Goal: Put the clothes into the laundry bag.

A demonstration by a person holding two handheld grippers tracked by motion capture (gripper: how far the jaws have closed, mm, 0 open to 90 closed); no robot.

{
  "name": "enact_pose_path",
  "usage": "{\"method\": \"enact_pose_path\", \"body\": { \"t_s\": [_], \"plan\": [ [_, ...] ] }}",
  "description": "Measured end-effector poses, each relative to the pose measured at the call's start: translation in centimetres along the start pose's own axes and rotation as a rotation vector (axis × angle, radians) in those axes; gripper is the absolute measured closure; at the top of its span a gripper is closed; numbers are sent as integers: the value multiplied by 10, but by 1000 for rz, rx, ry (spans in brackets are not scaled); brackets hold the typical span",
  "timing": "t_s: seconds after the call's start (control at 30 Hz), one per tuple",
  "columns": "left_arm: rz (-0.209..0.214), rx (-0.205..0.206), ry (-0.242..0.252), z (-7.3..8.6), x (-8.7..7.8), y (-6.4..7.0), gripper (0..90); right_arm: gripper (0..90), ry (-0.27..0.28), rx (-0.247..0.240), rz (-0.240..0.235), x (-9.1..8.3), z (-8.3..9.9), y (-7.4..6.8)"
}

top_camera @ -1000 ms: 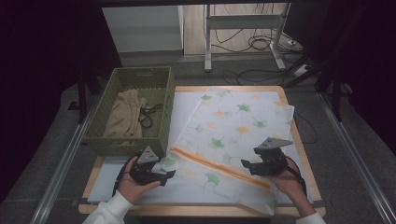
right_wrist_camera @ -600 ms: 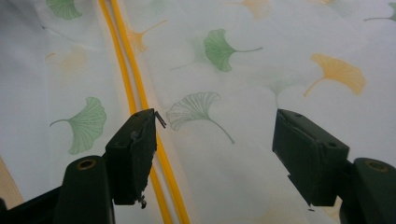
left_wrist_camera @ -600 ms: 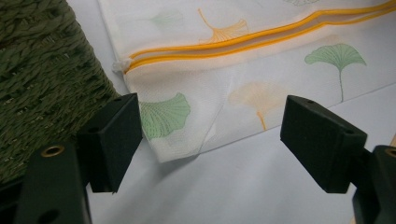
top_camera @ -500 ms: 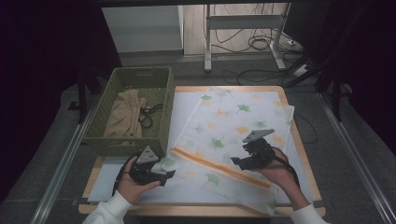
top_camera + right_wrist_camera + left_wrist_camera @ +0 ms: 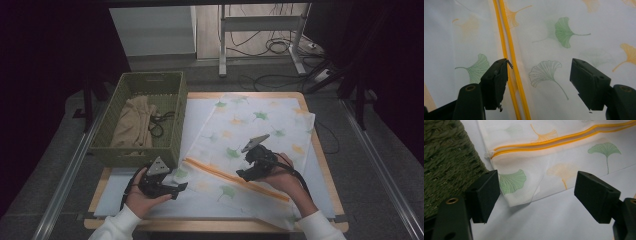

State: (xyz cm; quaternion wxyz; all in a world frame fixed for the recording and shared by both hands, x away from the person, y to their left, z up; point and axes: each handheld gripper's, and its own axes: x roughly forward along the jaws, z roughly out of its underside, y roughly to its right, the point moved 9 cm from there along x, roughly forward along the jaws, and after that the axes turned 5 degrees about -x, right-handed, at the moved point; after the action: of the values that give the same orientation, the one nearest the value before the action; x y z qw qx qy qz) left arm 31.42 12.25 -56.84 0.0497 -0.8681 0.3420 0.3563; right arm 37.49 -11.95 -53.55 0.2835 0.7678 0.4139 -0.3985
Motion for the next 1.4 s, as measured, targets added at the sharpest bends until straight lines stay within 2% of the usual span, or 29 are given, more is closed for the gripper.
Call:
{"method": "enact_pose_path", "body": {
  "t_s": [0.23, 0.73, 1.0, 1.13, 1.4],
  "plan": [
    [2, 2, -4, 1, 1, 1, 204, 299, -60, -26, -13, 16, -3, -3],
    [4, 5, -13, 2, 2, 1, 204, 323, -136, -82, -51, 39, -10, -10],
    [5, 5, -14, 2, 3, 1, 204, 338, -164, -86, -58, 46, -11, -10],
    [4, 5, -15, 2, 3, 0, 204, 346, -198, -89, -58, 54, -9, -7],
    [3, 5, -18, 3, 3, 0, 204, 355, -229, -95, -57, 58, -6, -6]
  ]
}}
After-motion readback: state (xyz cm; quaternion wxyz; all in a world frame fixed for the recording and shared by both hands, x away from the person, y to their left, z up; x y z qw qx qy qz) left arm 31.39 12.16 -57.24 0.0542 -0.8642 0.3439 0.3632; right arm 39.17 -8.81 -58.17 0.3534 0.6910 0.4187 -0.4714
